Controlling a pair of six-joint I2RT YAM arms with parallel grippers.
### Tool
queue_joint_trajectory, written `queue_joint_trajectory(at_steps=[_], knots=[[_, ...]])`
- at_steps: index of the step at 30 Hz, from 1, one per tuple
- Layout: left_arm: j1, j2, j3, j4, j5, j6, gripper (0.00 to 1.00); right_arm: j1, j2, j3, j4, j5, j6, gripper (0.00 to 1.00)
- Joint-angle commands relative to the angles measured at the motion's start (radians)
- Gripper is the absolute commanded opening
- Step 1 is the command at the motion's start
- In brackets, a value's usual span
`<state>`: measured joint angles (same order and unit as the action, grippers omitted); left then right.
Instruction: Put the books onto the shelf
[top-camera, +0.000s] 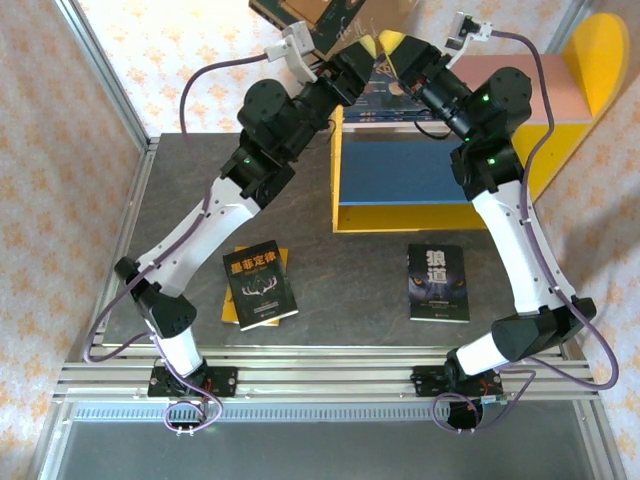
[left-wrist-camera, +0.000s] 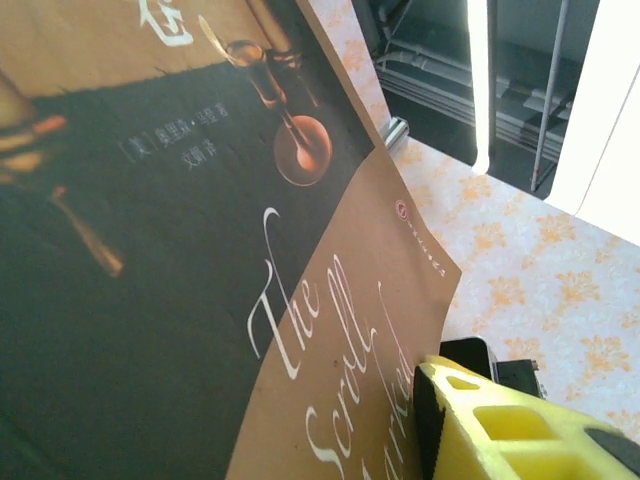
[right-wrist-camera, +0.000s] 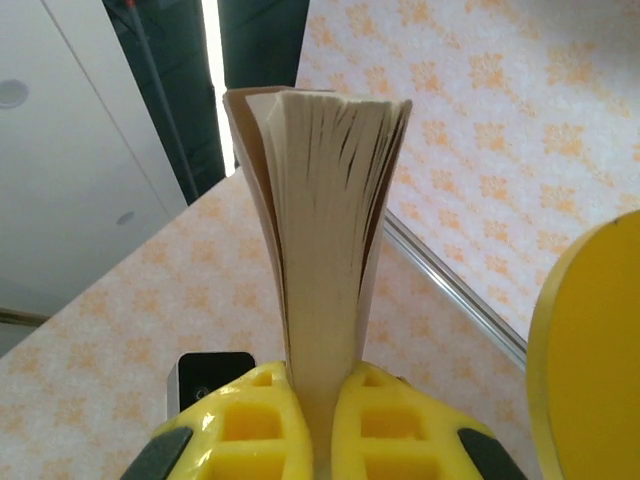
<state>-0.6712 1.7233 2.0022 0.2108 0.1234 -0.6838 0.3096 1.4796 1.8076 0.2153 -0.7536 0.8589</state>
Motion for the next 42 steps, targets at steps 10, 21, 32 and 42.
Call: queue_joint_trajectory(at_steps=[10, 21, 32, 42], knots=[[0.114, -0.29, -0.222, -0.004, 0.062, 0.085, 0.57, 0.0, -0.118, -0.029, 0.036, -0.102, -0.094, 0.0], [0.19, -0.307, -0.09, -0.301, 0.346, 0.218, 0.6, -0.001, -0.161, -0.079, -0.007, -0.188, -0.119, 0.0], [0.239, -0.379, -0.145, -0.363, 0.402, 0.251, 0.44, -0.001, -0.194, -0.074, -0.181, -0.222, -0.237, 0.0], [0.24, -0.417, -0.252, -0.147, 0.395, 0.142, 0.07, 0.005, -0.209, -0.106, -0.149, -0.191, -0.194, 0.0]])
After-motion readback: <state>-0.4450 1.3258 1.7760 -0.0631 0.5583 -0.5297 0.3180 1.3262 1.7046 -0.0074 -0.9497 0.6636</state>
